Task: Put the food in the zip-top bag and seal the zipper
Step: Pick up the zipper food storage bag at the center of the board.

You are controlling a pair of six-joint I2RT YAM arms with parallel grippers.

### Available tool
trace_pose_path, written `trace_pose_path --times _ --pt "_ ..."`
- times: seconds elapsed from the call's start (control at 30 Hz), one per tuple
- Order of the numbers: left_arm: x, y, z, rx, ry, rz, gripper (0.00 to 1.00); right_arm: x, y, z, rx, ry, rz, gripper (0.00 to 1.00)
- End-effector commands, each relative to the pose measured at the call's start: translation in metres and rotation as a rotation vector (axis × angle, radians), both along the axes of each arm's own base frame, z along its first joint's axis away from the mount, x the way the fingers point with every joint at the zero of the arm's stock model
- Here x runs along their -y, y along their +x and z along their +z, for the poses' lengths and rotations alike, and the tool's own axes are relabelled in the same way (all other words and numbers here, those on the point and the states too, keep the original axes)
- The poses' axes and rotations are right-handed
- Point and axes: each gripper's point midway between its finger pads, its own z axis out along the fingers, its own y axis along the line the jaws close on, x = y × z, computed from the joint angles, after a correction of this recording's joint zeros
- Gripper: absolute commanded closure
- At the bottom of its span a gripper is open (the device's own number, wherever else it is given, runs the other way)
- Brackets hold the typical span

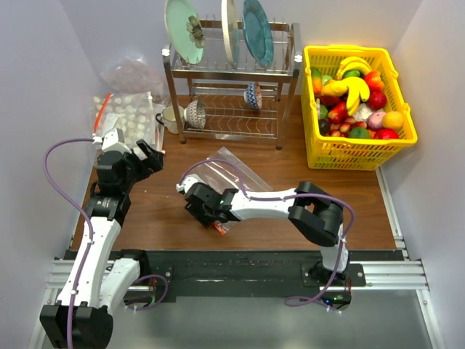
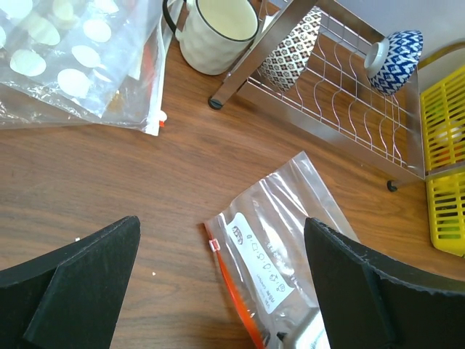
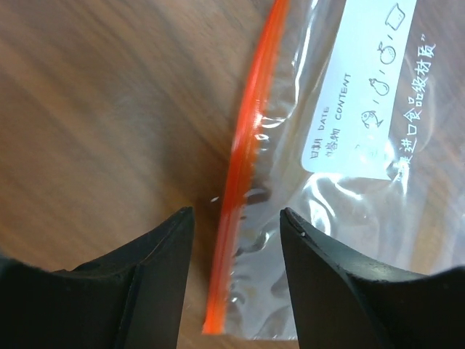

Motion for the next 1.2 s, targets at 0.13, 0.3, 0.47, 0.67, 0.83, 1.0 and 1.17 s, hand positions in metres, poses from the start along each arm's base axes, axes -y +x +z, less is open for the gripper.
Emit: trace_pose_path --times 0.13,0.3,0.47,0.67,0.83,1.0,1.17 --pt "0.001 0.004 0.003 0.058 0.041 -0.039 0.00 0.011 0.025 0.009 0.159 -0.065 -0.085 0.80" --pt "0.015 0.004 0.003 0.071 0.060 -0.148 0.00 0.009 0.009 0.056 0.137 0.078 -0.029 0.97" --pt "0.038 0.002 0.001 0.099 0.038 -0.287 0.00 0.014 -0.018 0.111 0.077 0.211 0.062 0.99" --pt "0.059 -0.002 0.007 0.124 0.029 -0.431 0.00 0.030 -0.033 0.136 -0.021 0.290 0.097 0.99" --pt "0.069 -0.014 0.028 0.233 0.059 -0.516 0.00 0.049 -0.048 0.148 -0.155 0.426 0.131 0.99" --pt "0.095 -0.038 0.056 0.394 0.035 -0.686 0.00 0.075 -0.053 0.177 -0.222 0.559 0.143 0.99" --pt "0.118 -0.068 0.093 0.587 0.023 -0.868 0.00 0.096 -0.056 0.195 -0.224 0.577 0.126 0.99"
